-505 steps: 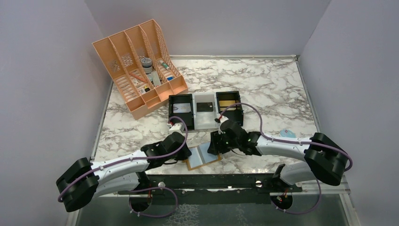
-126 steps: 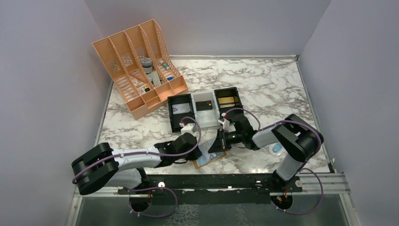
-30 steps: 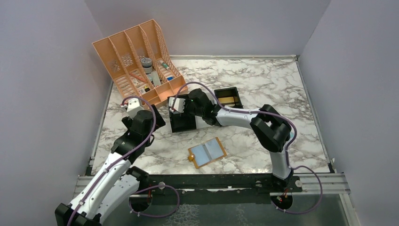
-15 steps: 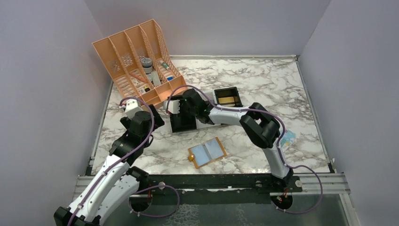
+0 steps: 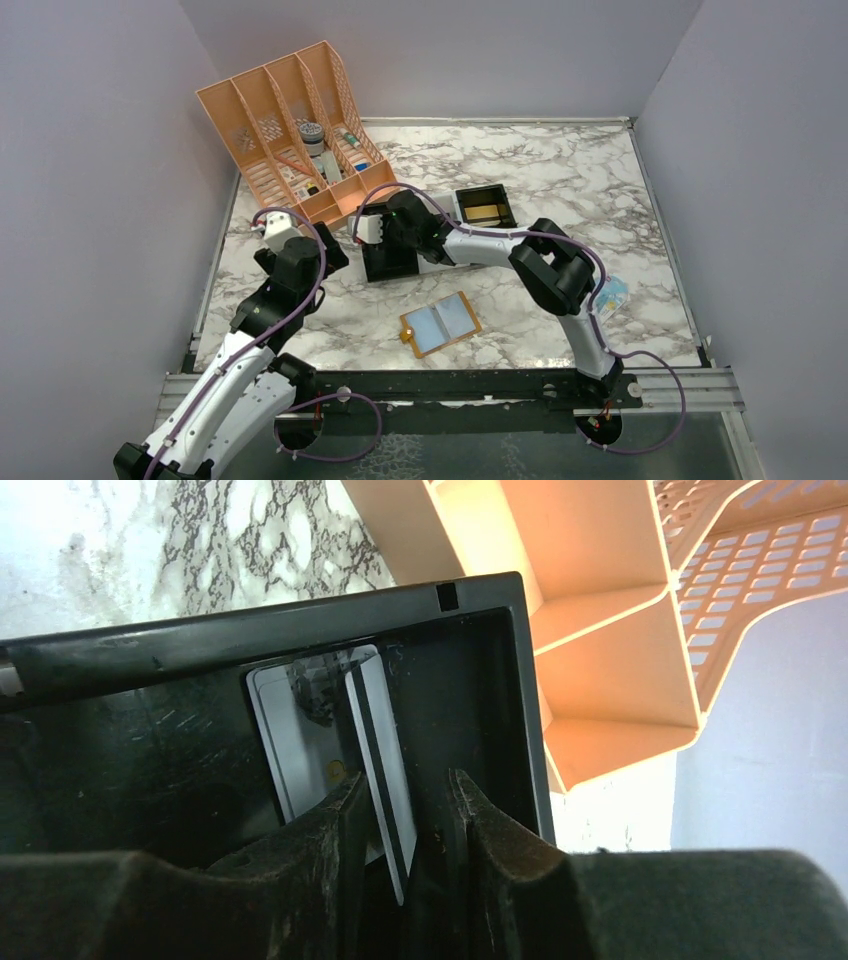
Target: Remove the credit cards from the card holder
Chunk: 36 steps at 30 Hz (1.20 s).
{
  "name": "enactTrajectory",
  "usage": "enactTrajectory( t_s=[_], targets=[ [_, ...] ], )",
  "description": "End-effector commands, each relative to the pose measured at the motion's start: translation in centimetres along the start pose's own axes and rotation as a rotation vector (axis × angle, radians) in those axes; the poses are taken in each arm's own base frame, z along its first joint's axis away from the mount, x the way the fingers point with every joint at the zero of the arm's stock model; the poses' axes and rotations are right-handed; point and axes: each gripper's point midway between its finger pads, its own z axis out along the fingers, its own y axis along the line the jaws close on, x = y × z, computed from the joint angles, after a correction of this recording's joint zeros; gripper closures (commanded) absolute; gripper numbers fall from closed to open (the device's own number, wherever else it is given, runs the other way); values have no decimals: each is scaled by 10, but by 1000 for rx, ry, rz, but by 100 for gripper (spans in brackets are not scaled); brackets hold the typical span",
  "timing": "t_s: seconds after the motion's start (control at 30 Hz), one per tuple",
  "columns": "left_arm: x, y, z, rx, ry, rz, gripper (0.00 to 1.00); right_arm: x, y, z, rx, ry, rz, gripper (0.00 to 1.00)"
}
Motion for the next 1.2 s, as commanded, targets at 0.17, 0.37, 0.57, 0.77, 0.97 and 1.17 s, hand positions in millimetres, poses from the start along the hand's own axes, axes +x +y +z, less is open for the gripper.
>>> enactTrajectory(
  t_s=[0.17, 0.37, 0.57, 0.77, 0.97, 1.17],
  targets=[
    [-9, -12, -2, 39, 8, 16, 1, -5, 15, -12, -76, -10, 104, 59],
    [-10, -19, -3, 72, 25, 31, 1, -4, 18, -15, -89, -2, 124, 59],
    [-7, -27, -4, 108, 55, 45, 1, -16, 15, -19, -101, -38, 159, 59],
    [-7, -33, -9, 139, 75, 47, 1, -18, 5, -20, -46, -44, 205, 59],
    [6, -43, -15, 209, 146, 54, 1, -42, -22, -45, 38, -111, 398, 59],
    [38, -60, -29, 357, 273, 49, 1, -64, -28, -104, 84, -213, 770, 59]
  ],
)
